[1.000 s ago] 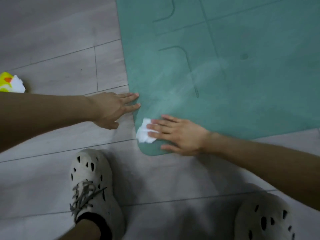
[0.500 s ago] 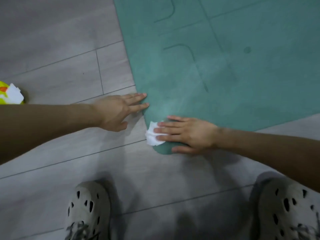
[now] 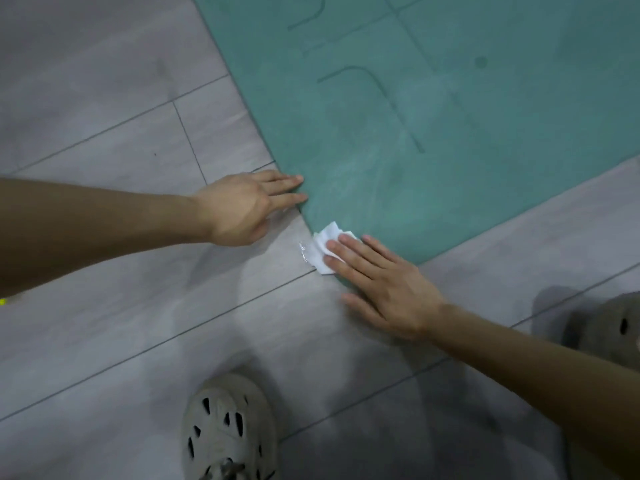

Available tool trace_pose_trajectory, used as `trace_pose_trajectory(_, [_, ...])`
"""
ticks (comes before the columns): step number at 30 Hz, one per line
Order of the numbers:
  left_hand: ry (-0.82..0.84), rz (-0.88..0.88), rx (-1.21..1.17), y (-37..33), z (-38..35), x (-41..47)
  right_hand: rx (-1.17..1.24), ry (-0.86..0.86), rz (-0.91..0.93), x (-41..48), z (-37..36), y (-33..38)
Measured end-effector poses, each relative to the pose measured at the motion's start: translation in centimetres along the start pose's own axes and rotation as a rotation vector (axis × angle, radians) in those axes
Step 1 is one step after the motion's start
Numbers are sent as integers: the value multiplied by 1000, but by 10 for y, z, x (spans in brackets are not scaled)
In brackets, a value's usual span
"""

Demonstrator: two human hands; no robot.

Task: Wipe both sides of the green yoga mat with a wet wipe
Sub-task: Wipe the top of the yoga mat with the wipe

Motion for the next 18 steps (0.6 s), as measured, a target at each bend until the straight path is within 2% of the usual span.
trace_pose_trajectory(3, [-8,-12,-8,0,-5,1,-22,-16,-82,-21,11,-8])
trace_pose_trajectory(9, [-139,3,-64,-5,4,3,-2,-128,-279,60,-15,8])
trace_pose_trajectory(15, [-216,-44,-73,-4,17,31,-51,-50,-207,-52,10,13])
trace_pose_trajectory(17, [-232,-87,-53,-11,17,41,-101,-92,-297,-70,23,-13])
trace_pose_trajectory(18, [-235,-104,-45,-14,17,44,-124,-138,-415,-71,28,-28])
Point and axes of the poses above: each hand's wrist, its own x-axis towards the middle knuckle, its own z-axis out of the back of the hand, y = z × x, the point moved 7 cm from there along x, towards the middle knuckle, and after that the axes turned 15 degrees about -y, right-handed, at the moved point
